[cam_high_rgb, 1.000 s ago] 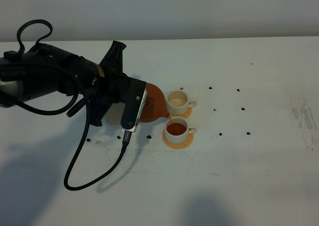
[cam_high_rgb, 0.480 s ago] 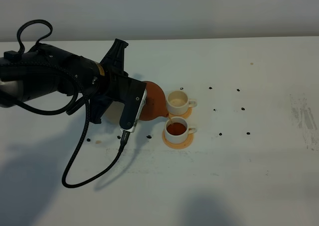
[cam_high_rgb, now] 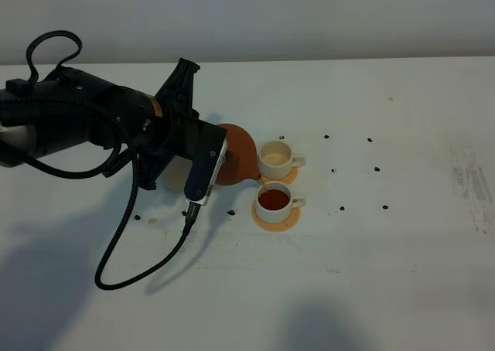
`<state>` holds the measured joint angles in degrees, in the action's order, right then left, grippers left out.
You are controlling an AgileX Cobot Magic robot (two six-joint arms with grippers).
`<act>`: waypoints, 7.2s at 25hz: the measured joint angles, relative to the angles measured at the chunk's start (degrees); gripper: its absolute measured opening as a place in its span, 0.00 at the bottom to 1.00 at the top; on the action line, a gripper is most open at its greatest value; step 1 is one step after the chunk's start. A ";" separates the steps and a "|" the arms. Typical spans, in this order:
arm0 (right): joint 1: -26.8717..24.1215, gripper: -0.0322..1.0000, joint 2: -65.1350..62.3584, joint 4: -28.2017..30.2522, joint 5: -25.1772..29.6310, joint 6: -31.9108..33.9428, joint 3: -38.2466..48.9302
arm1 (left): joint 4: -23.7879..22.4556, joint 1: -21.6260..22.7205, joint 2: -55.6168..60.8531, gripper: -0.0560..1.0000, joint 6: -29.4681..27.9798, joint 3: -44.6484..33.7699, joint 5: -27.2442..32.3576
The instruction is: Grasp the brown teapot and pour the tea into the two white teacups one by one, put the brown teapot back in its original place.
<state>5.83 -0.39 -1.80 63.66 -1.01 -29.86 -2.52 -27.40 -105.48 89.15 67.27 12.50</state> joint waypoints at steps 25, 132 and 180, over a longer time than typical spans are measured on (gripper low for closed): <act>0.00 0.56 0.00 0.00 0.00 0.00 0.00 | -0.18 -0.61 0.00 0.13 1.21 0.00 -1.25; 0.00 0.56 0.00 0.00 0.00 0.00 0.00 | 22.81 1.43 3.72 0.13 -51.08 -17.12 4.84; 0.00 0.56 0.00 0.00 0.00 0.00 0.00 | 13.03 5.45 -9.02 0.13 -32.03 16.11 22.18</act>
<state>5.83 -0.39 -1.80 63.66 -1.01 -29.86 10.52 -21.95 -114.50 57.11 83.39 34.68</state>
